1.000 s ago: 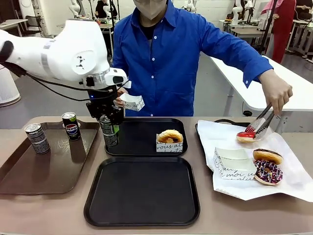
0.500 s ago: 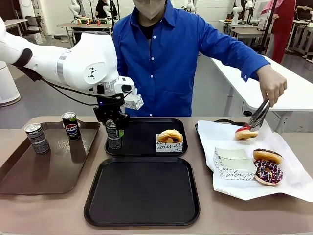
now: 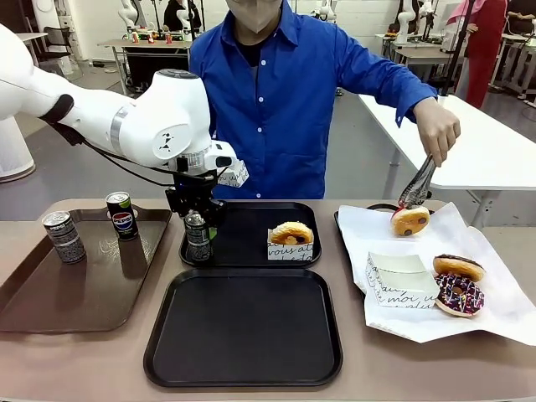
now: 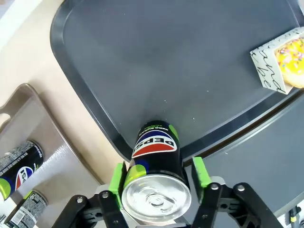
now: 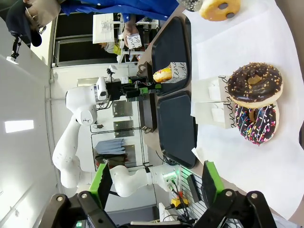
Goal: Set up donuts and drinks on trays.
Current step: Pick up one Pepsi coke and place it on the Flat Tray.
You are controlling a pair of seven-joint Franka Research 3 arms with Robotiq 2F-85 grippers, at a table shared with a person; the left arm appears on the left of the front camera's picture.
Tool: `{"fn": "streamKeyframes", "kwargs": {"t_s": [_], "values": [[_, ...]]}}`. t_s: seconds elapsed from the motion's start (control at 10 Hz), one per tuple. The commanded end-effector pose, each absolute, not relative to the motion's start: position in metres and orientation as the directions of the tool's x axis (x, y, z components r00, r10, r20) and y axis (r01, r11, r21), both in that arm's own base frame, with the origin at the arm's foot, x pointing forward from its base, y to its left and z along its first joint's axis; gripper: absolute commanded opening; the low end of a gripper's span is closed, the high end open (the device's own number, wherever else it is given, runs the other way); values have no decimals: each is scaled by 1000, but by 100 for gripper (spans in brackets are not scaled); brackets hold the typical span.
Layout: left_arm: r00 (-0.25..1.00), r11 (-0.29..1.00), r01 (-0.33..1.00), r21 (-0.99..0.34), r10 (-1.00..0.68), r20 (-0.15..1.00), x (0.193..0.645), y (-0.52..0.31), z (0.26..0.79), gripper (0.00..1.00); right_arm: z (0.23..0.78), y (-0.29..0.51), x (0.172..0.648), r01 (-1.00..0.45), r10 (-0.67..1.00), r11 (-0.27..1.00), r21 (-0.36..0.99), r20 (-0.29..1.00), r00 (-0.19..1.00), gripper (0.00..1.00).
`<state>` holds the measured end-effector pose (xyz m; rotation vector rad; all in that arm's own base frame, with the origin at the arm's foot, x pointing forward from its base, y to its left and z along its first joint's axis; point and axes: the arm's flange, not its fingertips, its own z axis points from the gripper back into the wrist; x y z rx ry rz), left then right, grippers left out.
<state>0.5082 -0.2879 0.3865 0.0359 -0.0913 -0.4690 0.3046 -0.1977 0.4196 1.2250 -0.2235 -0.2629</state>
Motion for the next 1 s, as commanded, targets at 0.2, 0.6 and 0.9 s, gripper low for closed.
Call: {"fn": "streamKeyframes", "kwargs": {"t_s": [0.2, 0.6, 0.9], "values": [[890, 898, 435, 67, -440, 121, 509, -290, 394, 100, 419, -197, 306, 73, -319, 306, 949, 30, 947, 100], [894, 899, 438, 18, -438, 92, 479, -274, 430, 100, 419, -197, 306, 73, -319, 306, 949, 30, 947, 100], [873, 874, 486, 1, -486, 36, 415, -244, 477, 100, 419, -197, 306, 73, -319, 306, 949, 30, 947, 100]]}}
